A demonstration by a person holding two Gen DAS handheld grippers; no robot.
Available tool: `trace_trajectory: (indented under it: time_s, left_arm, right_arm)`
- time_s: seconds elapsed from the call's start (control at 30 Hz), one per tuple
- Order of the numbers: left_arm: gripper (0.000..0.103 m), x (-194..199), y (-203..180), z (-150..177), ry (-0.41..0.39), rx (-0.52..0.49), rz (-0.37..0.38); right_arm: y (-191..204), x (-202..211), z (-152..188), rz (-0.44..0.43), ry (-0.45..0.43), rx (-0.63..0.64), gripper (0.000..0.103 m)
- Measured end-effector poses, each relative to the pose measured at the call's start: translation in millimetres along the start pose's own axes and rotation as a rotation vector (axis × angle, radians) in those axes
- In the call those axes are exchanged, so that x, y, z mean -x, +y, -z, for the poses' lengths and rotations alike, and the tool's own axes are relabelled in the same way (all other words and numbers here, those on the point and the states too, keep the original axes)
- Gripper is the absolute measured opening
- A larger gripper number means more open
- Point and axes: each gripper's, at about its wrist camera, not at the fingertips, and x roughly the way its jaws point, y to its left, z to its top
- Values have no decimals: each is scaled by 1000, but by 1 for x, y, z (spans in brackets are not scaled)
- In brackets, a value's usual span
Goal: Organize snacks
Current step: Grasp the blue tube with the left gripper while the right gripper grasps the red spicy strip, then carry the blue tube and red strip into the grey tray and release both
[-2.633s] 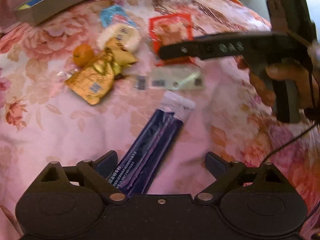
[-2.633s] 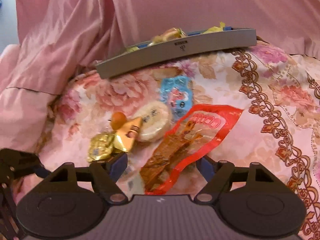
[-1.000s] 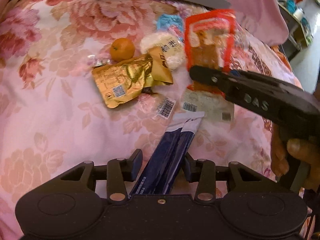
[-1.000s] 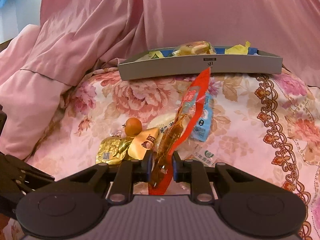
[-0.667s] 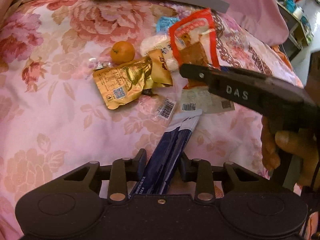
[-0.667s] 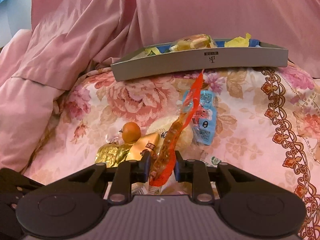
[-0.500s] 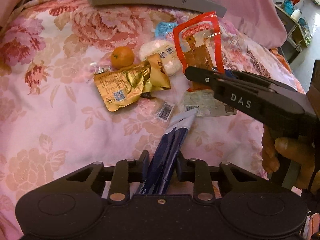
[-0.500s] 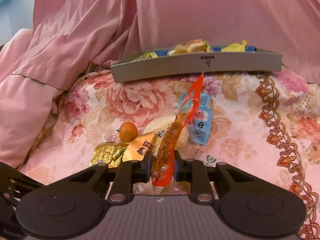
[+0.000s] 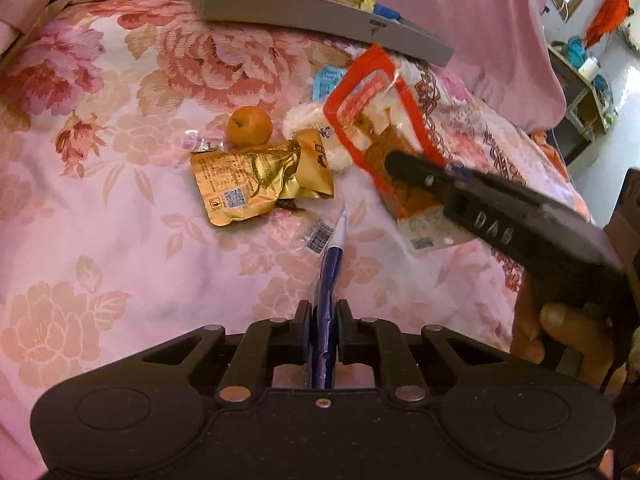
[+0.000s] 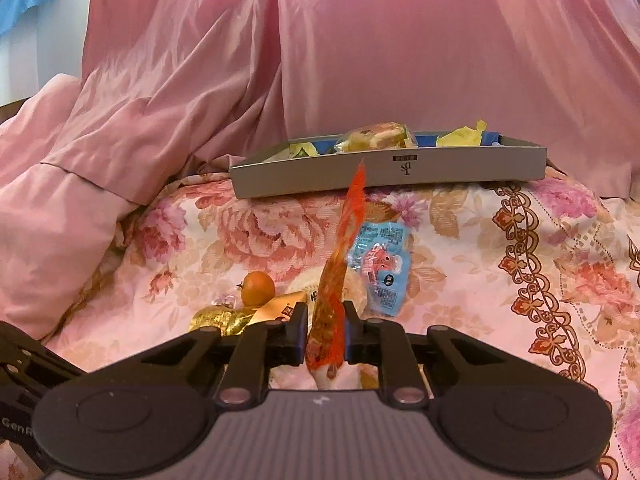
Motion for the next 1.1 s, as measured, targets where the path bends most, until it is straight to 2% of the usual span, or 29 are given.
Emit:
trace_trajectory:
  time_s: [0.2,0.43,0.6,0.87,1.1]
  left_arm:
    - [12,3,1,1,-17,7,-2]
    - [12,6,0,-1,-53,16,-23]
    - [12,11,4,-4,-78,46,-24]
    - [12,16,0,-14,-125,54,-20]
    - [12,21,-2,-51,-173,62,-39]
  right_arm:
    - [7,-8,6,14,67,37,16]
    - [11,-25,7,35,128,59,24]
    - [11,-24,9,44,94,92,16]
    - [21,-1,7,35,-9,184,16]
    - [18,3,-9,28,-45,152,16]
